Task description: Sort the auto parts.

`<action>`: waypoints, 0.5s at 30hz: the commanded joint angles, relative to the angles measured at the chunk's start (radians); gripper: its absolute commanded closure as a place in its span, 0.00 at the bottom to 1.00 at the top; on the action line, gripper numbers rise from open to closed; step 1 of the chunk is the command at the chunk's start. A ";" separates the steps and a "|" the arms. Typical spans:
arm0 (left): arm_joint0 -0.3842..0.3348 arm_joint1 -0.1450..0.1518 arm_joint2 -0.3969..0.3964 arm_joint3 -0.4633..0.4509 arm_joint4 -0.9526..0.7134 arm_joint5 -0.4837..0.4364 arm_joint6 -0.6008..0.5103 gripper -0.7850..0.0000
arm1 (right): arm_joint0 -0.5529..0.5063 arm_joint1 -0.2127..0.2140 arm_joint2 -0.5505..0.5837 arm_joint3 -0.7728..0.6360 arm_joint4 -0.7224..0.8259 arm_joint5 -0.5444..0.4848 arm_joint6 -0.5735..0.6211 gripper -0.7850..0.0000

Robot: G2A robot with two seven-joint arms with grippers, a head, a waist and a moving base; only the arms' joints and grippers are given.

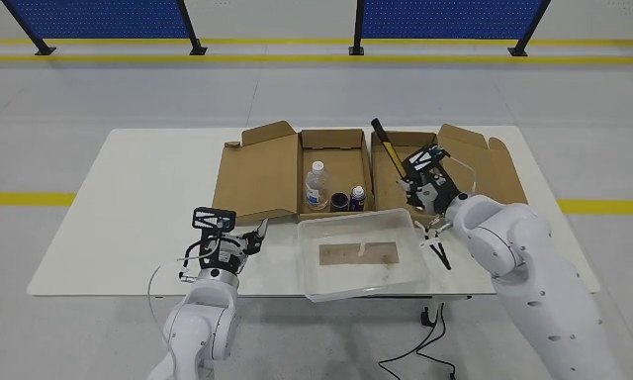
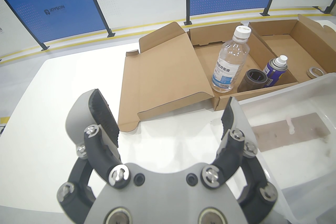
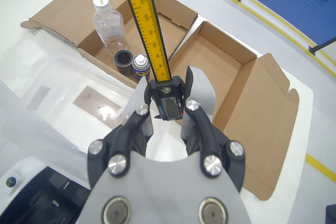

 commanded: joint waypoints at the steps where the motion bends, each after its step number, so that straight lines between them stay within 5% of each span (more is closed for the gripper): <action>1: 0.000 0.000 0.000 0.000 0.000 0.000 0.000 0.00 | 0.015 -0.002 -0.005 0.021 -0.007 0.006 -0.001 1.00; 15: 0.000 0.000 0.000 0.000 0.000 0.000 0.000 0.00 | 0.116 -0.035 -0.010 0.330 0.063 0.172 -0.123 1.00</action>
